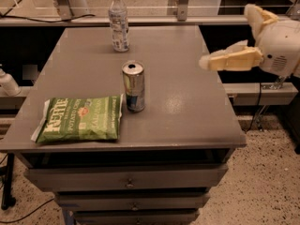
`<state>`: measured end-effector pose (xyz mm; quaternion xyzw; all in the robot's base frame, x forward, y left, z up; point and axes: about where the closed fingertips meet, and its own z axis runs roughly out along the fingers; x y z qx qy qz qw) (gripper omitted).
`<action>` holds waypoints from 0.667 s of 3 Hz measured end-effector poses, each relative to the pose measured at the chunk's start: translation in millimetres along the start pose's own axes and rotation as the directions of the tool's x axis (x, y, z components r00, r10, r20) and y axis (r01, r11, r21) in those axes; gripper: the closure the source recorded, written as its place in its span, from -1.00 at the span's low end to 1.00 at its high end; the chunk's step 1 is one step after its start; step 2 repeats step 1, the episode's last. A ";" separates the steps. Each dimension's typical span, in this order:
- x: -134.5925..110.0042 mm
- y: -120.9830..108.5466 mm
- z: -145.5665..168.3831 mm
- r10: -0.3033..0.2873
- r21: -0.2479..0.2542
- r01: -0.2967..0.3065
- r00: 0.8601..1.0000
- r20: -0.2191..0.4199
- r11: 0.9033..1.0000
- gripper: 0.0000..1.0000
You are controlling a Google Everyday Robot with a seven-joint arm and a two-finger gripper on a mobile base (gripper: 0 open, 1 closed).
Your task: Move redbull can near green jalapeno chip bag
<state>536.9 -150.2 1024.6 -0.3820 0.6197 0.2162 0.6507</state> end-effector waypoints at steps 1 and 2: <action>-3.4 -6.1 -11.7 -0.010 0.026 0.010 1.000 -0.002 1.000 -1.00; -3.4 -6.1 -11.7 -0.010 0.026 0.010 1.000 -0.002 1.000 -1.00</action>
Offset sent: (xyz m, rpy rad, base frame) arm 0.0000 0.0000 0.0000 0.0000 0.0000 0.0000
